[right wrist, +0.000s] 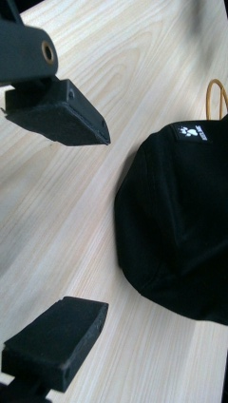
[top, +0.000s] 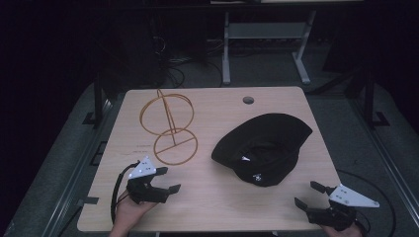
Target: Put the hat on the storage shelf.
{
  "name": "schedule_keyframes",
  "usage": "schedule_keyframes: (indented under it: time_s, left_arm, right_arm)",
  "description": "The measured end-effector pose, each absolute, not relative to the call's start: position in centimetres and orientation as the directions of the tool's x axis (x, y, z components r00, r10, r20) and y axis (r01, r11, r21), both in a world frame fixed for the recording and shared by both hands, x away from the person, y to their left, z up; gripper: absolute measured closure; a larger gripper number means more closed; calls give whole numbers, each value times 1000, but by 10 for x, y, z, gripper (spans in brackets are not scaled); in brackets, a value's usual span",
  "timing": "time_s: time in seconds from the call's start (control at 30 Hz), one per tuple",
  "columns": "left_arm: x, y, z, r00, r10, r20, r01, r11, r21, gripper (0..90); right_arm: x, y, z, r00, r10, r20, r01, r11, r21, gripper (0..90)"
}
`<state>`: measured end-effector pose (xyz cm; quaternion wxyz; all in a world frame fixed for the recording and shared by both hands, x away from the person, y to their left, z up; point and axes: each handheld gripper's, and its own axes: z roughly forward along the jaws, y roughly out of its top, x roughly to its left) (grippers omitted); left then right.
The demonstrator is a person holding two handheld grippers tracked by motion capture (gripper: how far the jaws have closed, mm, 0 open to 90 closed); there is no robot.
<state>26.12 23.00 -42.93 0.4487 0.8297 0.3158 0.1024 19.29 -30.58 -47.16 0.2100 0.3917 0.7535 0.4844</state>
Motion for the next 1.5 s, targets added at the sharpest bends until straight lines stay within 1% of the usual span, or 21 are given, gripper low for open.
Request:
schedule_keyframes:
  time_s: [0.17, 0.4, 0.53, 0.6, 0.73, 0.87, 1.0, 1.07, 1.1, 1.5]
  left_arm:
    - [259, 226, -429, 786, 607, -117, 429, -399, 810, 198]
    - [257, 221, -427, 803, 582, -131, 417, -391, 821, 198]
    - [256, 214, -424, 812, 568, -132, 405, -387, 828, 198]
    - [256, 208, -422, 816, 559, -148, 406, -372, 834, 197]
    - [259, 199, -419, 830, 538, -145, 395, -384, 835, 193]
    - [261, 181, -415, 853, 506, -131, 375, -418, 827, 193]
    - [263, 165, -412, 871, 476, -121, 355, -441, 824, 192]
    - [263, 162, -412, 874, 470, -119, 351, -444, 825, 191]
    - [265, 153, -410, 883, 456, -111, 339, -455, 823, 190]
    - [280, 104, -389, 917, 389, -89, 286, -485, 826, 190]
  right_arm:
    - [193, -305, -472, -620, 781, 70, 384, 225, 895, 162]
    - [190, -305, -469, -615, 785, 75, 381, 212, 900, 161]
    - [189, -302, -469, -619, 782, 71, 372, 213, 903, 161]
    - [188, -302, -468, -618, 783, 68, 374, 216, 902, 160]
    - [187, -302, -468, -617, 784, 69, 370, 212, 904, 160]
    - [188, -302, -468, -613, 785, 84, 374, 196, 906, 159]
    - [190, -301, -468, -621, 780, 82, 374, 202, 905, 159]
    - [191, -301, -468, -621, 780, 83, 373, 201, 906, 159]
    - [191, -300, -468, -622, 778, 85, 373, 199, 906, 159]
    - [191, -302, -469, -632, 770, 85, 373, 206, 905, 159]
